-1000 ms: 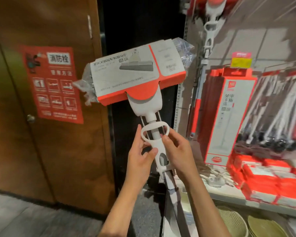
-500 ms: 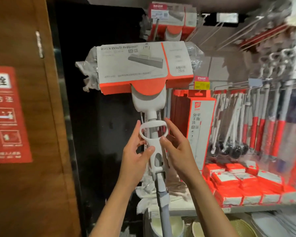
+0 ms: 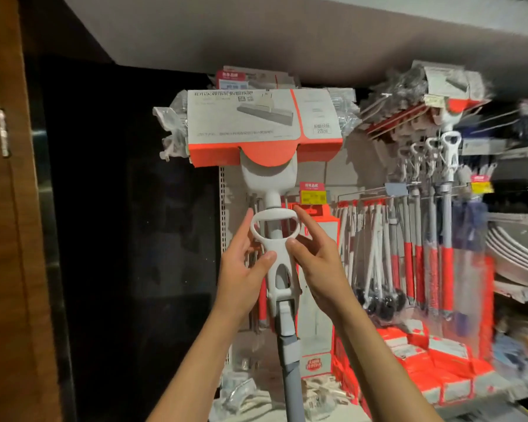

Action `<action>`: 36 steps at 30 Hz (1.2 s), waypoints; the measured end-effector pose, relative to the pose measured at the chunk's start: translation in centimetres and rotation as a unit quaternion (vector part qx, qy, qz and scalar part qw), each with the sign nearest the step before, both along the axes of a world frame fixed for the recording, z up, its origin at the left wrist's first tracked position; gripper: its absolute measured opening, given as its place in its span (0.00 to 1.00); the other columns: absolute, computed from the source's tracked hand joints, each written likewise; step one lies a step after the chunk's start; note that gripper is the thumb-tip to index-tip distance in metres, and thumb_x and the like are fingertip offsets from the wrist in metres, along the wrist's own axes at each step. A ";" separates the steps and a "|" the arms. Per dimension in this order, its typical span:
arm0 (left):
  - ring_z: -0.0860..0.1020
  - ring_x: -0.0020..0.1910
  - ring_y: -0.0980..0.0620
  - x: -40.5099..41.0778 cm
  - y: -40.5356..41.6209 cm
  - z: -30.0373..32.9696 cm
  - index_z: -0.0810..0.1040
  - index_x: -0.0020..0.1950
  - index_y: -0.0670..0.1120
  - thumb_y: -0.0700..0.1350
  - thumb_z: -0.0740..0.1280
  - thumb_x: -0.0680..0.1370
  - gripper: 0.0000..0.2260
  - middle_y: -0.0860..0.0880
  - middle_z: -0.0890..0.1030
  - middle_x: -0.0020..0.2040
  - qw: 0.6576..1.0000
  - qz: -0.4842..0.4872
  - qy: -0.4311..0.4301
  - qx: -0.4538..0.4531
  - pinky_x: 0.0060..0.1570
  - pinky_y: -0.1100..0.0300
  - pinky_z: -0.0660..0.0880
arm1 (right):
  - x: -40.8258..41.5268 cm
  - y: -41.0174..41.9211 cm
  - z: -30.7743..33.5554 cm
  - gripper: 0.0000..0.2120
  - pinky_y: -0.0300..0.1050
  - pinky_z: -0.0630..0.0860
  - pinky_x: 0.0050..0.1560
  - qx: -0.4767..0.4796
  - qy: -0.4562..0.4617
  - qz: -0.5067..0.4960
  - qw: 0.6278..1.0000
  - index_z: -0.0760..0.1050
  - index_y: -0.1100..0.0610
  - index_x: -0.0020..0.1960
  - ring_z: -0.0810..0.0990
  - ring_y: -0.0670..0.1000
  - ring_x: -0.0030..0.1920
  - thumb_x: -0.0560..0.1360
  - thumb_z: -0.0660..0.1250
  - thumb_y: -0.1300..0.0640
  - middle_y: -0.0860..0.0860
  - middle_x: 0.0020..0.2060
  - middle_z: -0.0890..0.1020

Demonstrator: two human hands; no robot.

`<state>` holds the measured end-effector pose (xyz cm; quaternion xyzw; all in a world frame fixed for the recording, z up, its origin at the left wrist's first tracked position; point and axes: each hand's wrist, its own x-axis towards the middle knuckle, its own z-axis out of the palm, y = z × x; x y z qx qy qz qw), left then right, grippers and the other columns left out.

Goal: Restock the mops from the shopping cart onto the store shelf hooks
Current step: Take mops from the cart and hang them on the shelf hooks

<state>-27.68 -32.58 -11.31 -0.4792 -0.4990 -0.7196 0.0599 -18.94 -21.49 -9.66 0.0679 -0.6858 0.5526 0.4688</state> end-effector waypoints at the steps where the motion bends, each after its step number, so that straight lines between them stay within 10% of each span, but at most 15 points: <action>1: 0.74 0.70 0.51 0.0 0.6 0.7 0.65 0.75 0.61 0.39 0.70 0.75 0.33 0.51 0.74 0.73 1.000 -0.002 0.006 0.005 0.70 0.46 0.72 | -0.1 0.6 0.6 0.27 0.49 0.75 0.66 -0.002 0.009 0.003 1.000 0.70 0.43 0.69 0.79 0.49 0.64 0.80 0.61 0.71 0.52 0.67 0.79; 36: 0.81 0.60 0.58 -8.5 18.7 22.0 0.66 0.78 0.52 0.31 0.66 0.79 0.30 0.52 0.78 0.68 0.988 0.067 0.083 0.108 0.51 0.60 0.80 | -11.7 19.1 21.9 0.25 0.56 0.83 0.52 -0.041 0.092 0.183 0.978 0.72 0.53 0.72 0.84 0.61 0.55 0.79 0.63 0.70 0.57 0.59 0.83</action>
